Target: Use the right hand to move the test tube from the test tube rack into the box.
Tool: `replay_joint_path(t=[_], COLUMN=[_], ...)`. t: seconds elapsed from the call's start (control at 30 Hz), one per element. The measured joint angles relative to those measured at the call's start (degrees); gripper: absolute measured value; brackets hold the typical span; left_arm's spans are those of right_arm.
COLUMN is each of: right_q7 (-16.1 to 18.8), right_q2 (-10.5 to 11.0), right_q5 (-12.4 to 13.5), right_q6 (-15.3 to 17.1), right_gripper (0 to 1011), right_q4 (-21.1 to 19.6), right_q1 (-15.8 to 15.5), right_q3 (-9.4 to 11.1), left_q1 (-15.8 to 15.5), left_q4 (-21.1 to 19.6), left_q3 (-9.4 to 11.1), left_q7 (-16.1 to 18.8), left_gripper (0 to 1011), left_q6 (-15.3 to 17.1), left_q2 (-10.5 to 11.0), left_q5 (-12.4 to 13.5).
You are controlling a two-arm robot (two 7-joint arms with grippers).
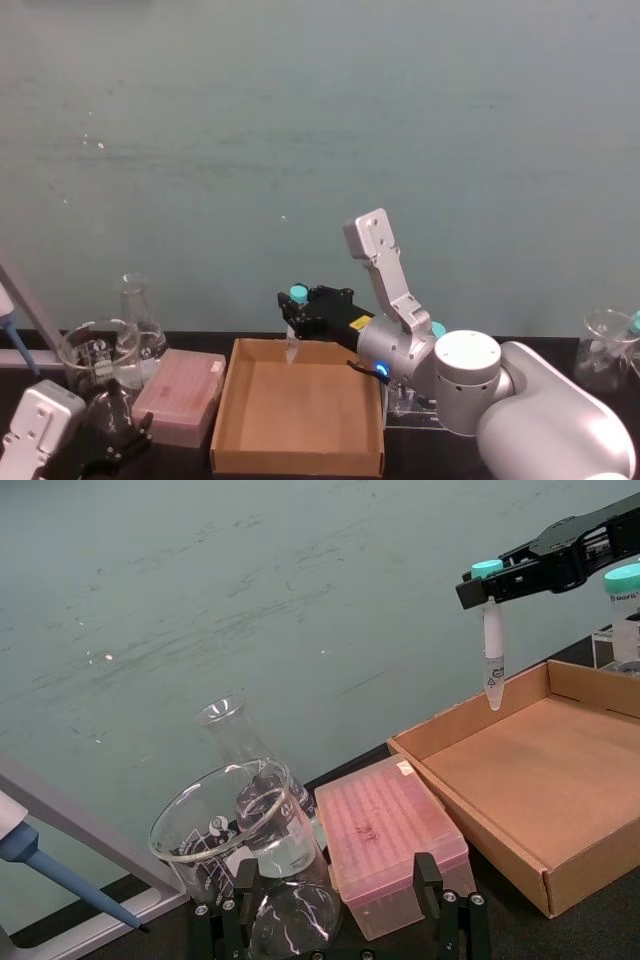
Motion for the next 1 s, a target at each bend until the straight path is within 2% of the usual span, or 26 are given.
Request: replay_joint_path(t=[0.13, 0.6, 0.7, 0.73, 0.83, 0.93, 1.0], right_q7=[0.0, 0.0, 0.0, 0.0, 0.0, 0.0, 0.0], right_q2=[0.0, 0.1, 0.1, 0.1, 0.1, 0.1, 0.5], right_q5=[0.0, 0.2, 0.2, 0.2, 0.2, 0.2, 0.0], right_q6=[0.1, 0.2, 0.3, 0.3, 0.3, 0.3, 0.3], right_gripper=[365, 821, 869, 927, 1000, 1000, 1000], right_q4=[-0.1, -0.2, -0.3, -0.3, -0.3, -0.3, -1.8], right_q1=[0.0, -0.1, -0.1, -0.2, -0.2, -0.2, -0.9], right_q3=[0.0, -0.1, -0.1, -0.1, -0.1, -0.1, 0.0], left_q1=[0.0, 0.0, 0.0, 0.0, 0.0, 0.0, 0.0], left_q4=[0.0, 0.0, 0.0, 0.0, 0.0, 0.0, 0.0], left_q3=[0.0, 0.0, 0.0, 0.0, 0.0, 0.0, 0.0], left_q7=[0.0, 0.0, 0.0, 0.0, 0.0, 0.0, 0.0], left_gripper=[1000, 1000, 1000, 1000, 1000, 1000, 1000], left_q6=[0.0, 0.0, 0.0, 0.0, 0.0, 0.0, 0.0], left_q2=[0.0, 0.0, 0.0, 0.0, 0.0, 0.0, 0.0], left_q5=[0.0, 0.0, 0.0, 0.0, 0.0, 0.0, 0.0])
